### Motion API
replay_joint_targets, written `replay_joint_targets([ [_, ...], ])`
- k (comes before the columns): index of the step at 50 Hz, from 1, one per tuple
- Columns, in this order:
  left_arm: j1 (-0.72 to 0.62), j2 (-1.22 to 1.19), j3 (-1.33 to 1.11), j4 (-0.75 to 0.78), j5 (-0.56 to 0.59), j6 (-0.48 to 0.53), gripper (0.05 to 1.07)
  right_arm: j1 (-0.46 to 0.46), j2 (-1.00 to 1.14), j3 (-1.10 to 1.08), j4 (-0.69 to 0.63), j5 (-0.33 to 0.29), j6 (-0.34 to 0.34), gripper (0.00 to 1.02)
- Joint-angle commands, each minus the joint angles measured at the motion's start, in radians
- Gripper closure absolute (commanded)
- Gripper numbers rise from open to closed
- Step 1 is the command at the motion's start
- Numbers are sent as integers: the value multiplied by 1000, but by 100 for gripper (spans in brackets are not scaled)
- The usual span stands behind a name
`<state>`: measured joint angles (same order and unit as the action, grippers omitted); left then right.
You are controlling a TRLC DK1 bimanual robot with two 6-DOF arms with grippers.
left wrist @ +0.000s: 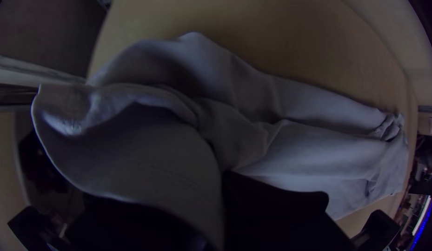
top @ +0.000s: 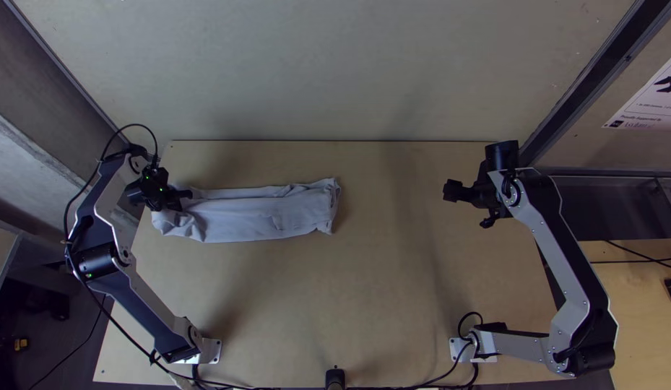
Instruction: Fold the t-shirt
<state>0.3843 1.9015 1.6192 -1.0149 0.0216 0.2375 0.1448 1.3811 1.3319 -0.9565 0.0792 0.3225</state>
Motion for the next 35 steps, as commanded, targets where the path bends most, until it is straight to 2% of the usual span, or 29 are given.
replay_joint_targets([
  [1, -45, -98, 39, -25, -88, 43, 105, 15, -34, -27, 7, 4, 35, 3],
  [16, -280, -194, 96, -128, -330, 25, 105, 1, -71, -68, 10, 5, 36, 3],
  [35, -573, -119, 288, -298, -353, -121, 105, -31, -117, -120, 22, 4, 41, 3],
])
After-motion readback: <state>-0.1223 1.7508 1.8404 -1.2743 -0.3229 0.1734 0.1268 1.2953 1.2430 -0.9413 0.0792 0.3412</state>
